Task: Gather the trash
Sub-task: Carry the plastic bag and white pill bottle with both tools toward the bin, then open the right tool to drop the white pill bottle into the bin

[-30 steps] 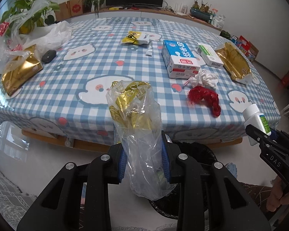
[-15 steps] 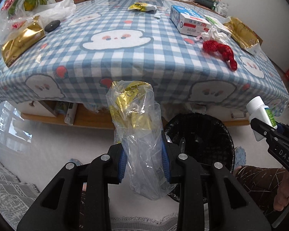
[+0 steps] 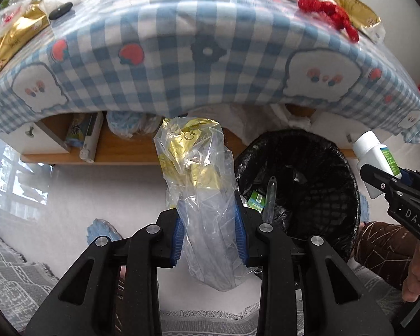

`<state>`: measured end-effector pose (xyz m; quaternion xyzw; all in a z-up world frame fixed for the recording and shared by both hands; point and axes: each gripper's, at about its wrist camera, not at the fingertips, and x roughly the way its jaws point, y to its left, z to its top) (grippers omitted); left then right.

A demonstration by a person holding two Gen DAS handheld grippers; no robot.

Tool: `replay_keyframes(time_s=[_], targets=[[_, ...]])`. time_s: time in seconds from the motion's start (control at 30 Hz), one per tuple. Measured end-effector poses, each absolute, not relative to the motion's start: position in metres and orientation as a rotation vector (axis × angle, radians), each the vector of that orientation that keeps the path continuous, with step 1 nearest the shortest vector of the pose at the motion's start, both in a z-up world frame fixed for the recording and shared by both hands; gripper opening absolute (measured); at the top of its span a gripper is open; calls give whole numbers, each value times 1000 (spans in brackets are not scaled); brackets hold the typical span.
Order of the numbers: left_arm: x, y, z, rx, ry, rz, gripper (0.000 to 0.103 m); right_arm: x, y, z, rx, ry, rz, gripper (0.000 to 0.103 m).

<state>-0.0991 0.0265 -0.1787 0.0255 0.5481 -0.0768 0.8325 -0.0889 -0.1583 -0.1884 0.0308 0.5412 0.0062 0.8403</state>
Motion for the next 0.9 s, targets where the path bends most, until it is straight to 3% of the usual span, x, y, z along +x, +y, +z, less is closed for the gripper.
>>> replay_keyframes(time_s=[0.63,0.7,0.9], targets=[[-94,23,-209,78,1210,-156,30,-88,-152,-233,49,1193,19,41],[-93,21,-205,74,1204,-154,30,-87,-153,-232,52,1189,16,54],[-93,6,-197,83,1202,-158,30,-86,-163,-222,54,1177,-10,82]])
